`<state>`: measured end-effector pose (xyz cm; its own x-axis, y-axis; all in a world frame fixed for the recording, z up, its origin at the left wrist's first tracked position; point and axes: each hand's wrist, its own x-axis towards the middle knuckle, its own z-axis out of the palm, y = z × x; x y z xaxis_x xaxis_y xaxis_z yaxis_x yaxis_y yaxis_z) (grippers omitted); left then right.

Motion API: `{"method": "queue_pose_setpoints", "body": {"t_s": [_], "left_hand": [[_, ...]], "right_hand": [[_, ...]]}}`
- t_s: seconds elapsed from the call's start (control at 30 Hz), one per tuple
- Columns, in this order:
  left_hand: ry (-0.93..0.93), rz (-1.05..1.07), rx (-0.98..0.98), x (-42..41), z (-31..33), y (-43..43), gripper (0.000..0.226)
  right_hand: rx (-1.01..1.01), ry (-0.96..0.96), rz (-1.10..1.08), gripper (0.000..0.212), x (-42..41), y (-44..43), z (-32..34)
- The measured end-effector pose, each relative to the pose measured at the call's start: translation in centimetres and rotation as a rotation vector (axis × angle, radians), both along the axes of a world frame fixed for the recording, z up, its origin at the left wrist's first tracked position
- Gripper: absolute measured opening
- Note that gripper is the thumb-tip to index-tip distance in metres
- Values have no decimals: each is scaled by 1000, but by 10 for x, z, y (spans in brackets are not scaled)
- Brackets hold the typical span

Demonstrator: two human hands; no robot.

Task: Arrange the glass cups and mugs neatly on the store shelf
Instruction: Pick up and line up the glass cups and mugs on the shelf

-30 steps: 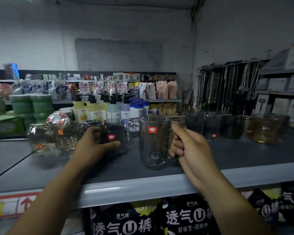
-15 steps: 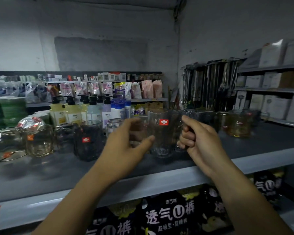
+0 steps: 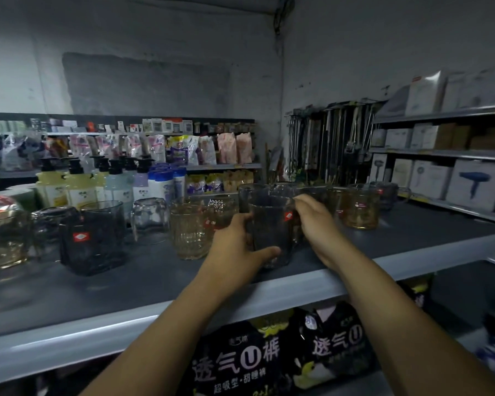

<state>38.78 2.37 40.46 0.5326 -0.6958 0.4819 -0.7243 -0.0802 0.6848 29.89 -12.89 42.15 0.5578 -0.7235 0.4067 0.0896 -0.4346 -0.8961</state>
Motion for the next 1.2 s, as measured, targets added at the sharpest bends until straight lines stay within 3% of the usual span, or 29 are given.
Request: {"method": "queue_pose_setpoints", "body": {"t_s": [0.1, 0.2, 0.3, 0.37, 0.5, 0.83, 0.93, 1.0, 1.1, 1.2], "left_hand": [[-47, 89, 11, 1, -1, -8, 85], [-78, 154, 10, 0, -4, -15, 80], [-69, 210, 26, 2, -6, -18, 76], [-45, 222, 32, 6, -7, -19, 73], [37, 168, 48, 14, -8, -14, 66], [109, 42, 118, 17, -9, -13, 72], [104, 5, 126, 16, -10, -14, 65], [109, -13, 150, 17, -12, -14, 73], [115, -28, 181, 18, -12, -15, 85], [142, -52, 183, 19, -13, -16, 83]], "right_hand": [[-145, 154, -94, 26, 3, -14, -4], [-193, 139, -258, 16, -8, -12, -10], [-144, 124, -85, 22, -21, 1, -16], [-165, 242, 59, 36, -24, 4, -19], [-250, 385, 93, 60, -23, -1, -20], [-201, 316, 10, 36, -7, -3, -21], [-246, 329, -25, 52, -4, -6, -25], [-274, 360, -48, 63, -2, -6, -26], [-335, 431, -95, 50, 1, -8, -31], [-392, 474, -139, 47, 3, -12, -33]]}}
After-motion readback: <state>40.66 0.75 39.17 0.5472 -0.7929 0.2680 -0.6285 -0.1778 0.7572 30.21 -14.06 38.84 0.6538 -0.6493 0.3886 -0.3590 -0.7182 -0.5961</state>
